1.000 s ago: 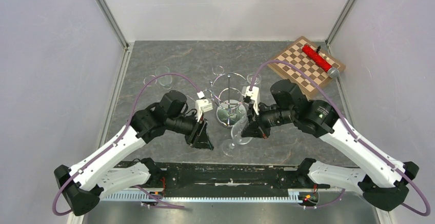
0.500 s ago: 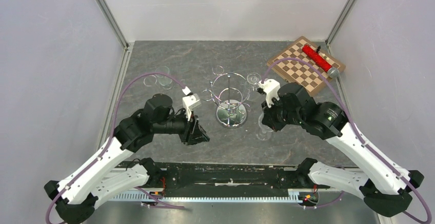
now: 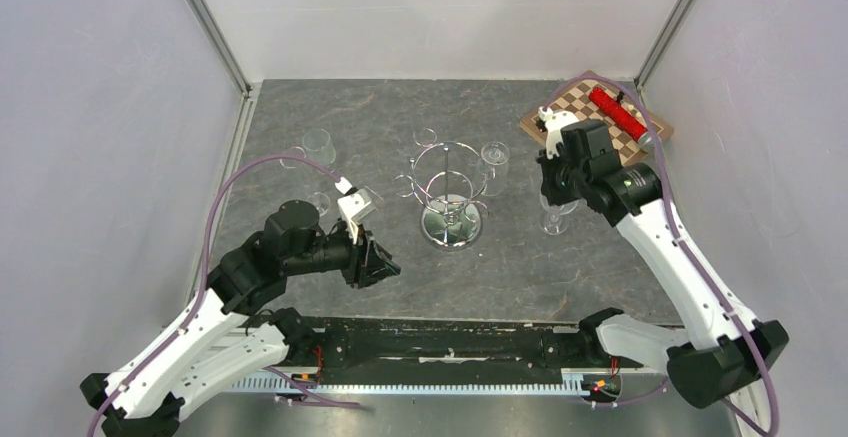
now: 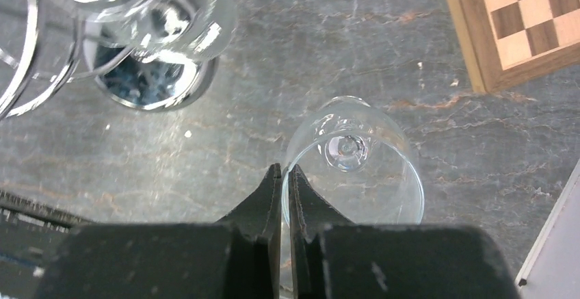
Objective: Take the wine glass off the wine glass rack
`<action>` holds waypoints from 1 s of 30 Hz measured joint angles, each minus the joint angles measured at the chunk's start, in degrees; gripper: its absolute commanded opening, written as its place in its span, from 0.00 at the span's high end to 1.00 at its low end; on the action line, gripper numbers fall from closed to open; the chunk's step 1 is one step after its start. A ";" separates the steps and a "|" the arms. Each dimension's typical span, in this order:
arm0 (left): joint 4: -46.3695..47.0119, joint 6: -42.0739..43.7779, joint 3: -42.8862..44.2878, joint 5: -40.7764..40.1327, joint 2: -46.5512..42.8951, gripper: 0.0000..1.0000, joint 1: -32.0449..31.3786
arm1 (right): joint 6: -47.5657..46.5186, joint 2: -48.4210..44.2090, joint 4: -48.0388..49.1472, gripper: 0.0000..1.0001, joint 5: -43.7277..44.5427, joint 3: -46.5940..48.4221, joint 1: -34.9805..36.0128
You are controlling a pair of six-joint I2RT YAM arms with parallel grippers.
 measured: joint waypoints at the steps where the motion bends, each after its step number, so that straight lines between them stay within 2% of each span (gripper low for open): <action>1: 0.07 -0.33 -0.33 -0.26 -0.28 0.54 0.00 | -0.11 1.05 0.72 1.00 -0.17 0.07 -1.31; 14: 0.35 -2.14 -3.39 -3.80 -6.51 0.53 0.00 | 0.70 14.25 10.38 1.00 -4.24 7.30 -10.54; 30: 0.39 -2.21 -5.09 -8.20 -8.74 0.51 0.00 | 1.64 28.74 15.21 1.00 -6.78 15.58 -12.90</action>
